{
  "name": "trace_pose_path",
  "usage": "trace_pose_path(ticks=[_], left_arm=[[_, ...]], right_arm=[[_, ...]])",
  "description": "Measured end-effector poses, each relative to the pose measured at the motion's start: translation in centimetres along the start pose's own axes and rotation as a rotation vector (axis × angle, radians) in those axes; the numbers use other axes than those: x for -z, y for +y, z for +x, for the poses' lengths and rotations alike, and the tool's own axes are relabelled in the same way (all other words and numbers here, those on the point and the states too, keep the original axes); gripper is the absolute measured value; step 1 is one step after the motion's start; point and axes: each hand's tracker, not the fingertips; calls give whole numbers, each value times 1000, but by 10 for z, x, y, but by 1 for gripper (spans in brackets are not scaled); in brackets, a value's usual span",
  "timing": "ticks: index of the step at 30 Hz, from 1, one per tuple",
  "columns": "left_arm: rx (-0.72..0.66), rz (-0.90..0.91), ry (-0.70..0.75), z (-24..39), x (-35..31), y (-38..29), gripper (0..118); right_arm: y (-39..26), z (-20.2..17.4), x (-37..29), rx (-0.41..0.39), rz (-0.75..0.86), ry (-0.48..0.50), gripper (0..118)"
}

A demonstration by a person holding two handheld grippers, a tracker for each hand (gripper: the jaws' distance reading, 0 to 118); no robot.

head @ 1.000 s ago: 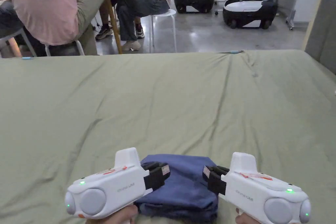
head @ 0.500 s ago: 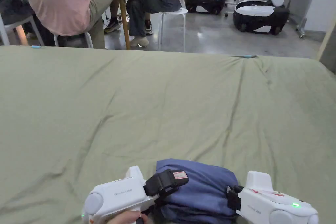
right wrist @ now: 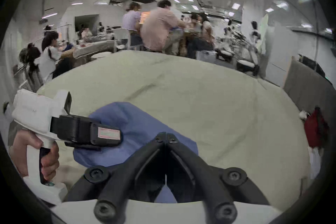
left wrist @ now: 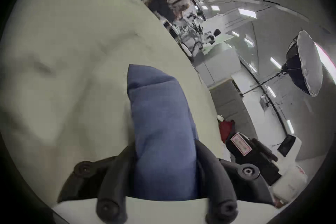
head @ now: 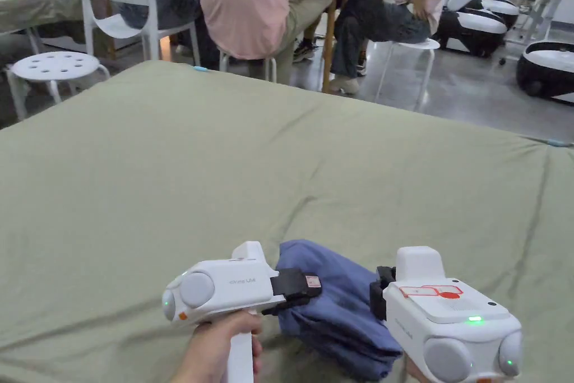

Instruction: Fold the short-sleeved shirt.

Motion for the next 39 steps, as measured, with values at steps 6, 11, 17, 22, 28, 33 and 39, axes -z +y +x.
trace_pose_path(ticks=[6, 11, 17, 22, 28, 33, 39], left_arm=[[66, 121, 184, -61, -106, 72, 24], [116, 129, 298, -104, -153, 128, 24], [123, 34, 368, -152, -156, 168, 24], [124, 32, 393, -165, -142, 166, 29], [211, 108, 579, -149, -169, 177, 103], [389, 220, 696, -78, -187, 163, 11], [614, 366, 640, 36, -126, 96, 0]], right_arm=[[41, -129, 43, -71, 47, 190, 0], [64, -196, 73, -124, 64, 253, 0], [81, -219, 97, -136, 58, 267, 0], [85, -212, 108, -136, 46, 262, 0], [81, -192, 101, -131, 45, 255, 0], [80, -157, 75, -91, 70, 223, 0], [71, -70, 12, -23, 149, 87, 0]])
